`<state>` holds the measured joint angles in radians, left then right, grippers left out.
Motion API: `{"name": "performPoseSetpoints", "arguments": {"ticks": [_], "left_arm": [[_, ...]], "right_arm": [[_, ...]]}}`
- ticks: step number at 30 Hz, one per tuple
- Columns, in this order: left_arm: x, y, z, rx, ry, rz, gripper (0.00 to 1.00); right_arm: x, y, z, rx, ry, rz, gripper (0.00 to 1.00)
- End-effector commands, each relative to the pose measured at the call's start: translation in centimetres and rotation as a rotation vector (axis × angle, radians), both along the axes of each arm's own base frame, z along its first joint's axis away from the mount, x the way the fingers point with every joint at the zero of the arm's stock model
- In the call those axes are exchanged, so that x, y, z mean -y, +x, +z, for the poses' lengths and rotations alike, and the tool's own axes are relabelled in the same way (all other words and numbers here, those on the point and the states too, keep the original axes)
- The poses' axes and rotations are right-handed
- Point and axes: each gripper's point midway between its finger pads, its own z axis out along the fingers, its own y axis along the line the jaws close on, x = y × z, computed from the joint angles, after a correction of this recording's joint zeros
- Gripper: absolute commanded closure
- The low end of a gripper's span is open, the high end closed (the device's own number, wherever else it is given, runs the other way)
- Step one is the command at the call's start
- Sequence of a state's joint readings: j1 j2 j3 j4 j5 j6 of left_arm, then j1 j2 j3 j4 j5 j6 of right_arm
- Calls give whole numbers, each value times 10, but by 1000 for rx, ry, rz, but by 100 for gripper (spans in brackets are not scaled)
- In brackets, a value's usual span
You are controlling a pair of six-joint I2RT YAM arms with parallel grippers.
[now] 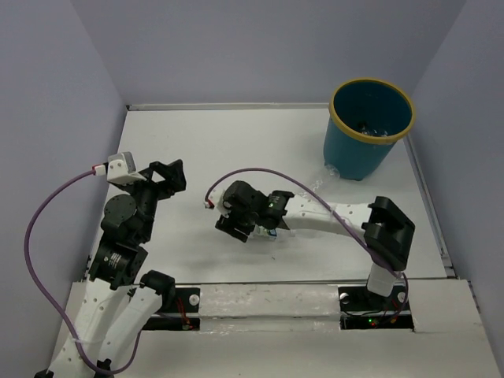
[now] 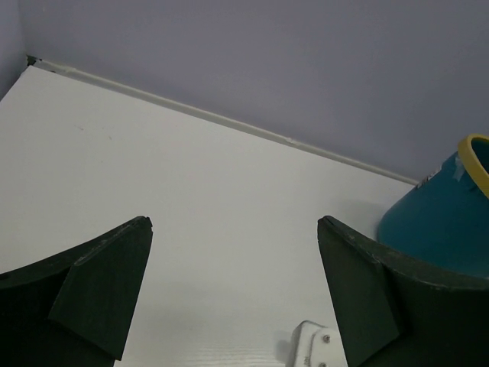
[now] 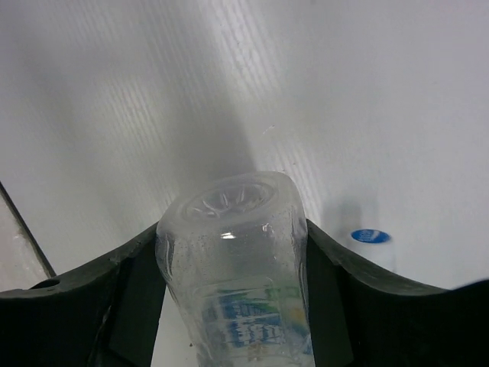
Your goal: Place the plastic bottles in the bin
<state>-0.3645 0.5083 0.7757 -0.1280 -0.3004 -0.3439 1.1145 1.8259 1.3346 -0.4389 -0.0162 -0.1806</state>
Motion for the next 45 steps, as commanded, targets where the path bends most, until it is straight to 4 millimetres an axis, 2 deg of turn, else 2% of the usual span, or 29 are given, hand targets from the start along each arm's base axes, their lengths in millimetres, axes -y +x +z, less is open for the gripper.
{"name": "performPoseSetpoints", "arguments": {"ticks": [1, 5, 6, 9, 10, 11, 12, 14, 15, 18, 19, 23, 24, 25, 26, 27, 29, 31, 32, 33, 35, 36, 37, 38, 39, 40, 41, 43, 45], "left_arm": [[18, 0, 11, 47, -40, -95, 1], [40, -5, 15, 45, -87, -213, 1], [50, -7, 11, 37, -100, -267, 1], [77, -12, -4, -22, -174, -406, 1], [96, -17, -25, -89, -228, -502, 1], [101, -19, -31, -102, -247, -526, 1], [106, -19, -44, -119, -262, -549, 1], [115, -23, -65, -170, -303, -585, 1], [117, -24, -70, -183, -314, -597, 1], [129, -29, -73, -185, -337, -650, 1], [131, -27, -76, -196, -336, -648, 1], [146, -24, -77, -218, -302, -667, 1], [150, -24, -77, -220, -291, -675, 1], [157, -22, -84, -239, -272, -678, 1], [160, -21, -85, -244, -262, -680, 1], [164, -20, -85, -246, -254, -685, 1], [173, -15, -96, -278, -213, -694, 1], [183, -10, -92, -279, -180, -717, 1], [193, -7, -102, -311, -146, -732, 1], [200, -5, -97, -303, -133, -745, 1], [219, -4, -108, -320, -69, -768, 1], [225, -1, -100, -302, -54, -771, 1], [231, 0, -100, -302, -33, -779, 1], [239, 4, -109, -317, 13, -787, 1], [251, 2, -99, -295, 31, -811, 1], [256, 7, -111, -320, 68, -795, 1], [262, 12, -103, -294, 102, -799, 1], [273, 18, -120, -326, 164, -793, 1], [282, 27, -118, -312, 198, -792, 1]], "right_arm": [[-16, 36, 155, 260, 331, -155, 82], [10, 69, 247, 460, 461, -313, 82], [29, 83, 286, 532, 517, -367, 82], [82, 120, 358, 709, 627, -559, 81], [148, 149, 420, 860, 746, -723, 81], [172, 156, 436, 910, 783, -784, 81], [220, 167, 467, 1011, 864, -891, 81], [260, 172, 494, 1098, 949, -973, 81], [295, 185, 494, 1155, 920, -1056, 81], [337, 207, 491, 1229, 908, -1159, 81], [367, 217, 487, 1249, 905, -1225, 81], [427, 261, 452, 1208, 922, -1358, 81], [434, 269, 443, 1173, 950, -1366, 81], [431, 283, 426, 1094, 995, -1352, 81], [435, 285, 425, 1077, 1019, -1356, 81], [437, 291, 408, 1042, 1013, -1373, 80], [441, 295, 393, 1011, 1033, -1399, 78], [446, 298, 371, 986, 1018, -1453, 75], [445, 298, 365, 961, 1040, -1468, 73], [449, 297, 352, 940, 1035, -1490, 68], [445, 295, 339, 879, 1089, -1510, 55], [444, 293, 332, 856, 1100, -1520, 47], [443, 288, 320, 826, 1100, -1539, 26], [442, 286, 316, 798, 1123, -1552, 18], [442, 284, 308, 773, 1105, -1570, 14], [442, 279, 305, 765, 1103, -1579, 9], [443, 275, 303, 763, 1101, -1589, 7], [447, 262, 307, 783, 1108, -1603, 4], [447, 251, 314, 794, 1117, -1596, 1]]}}
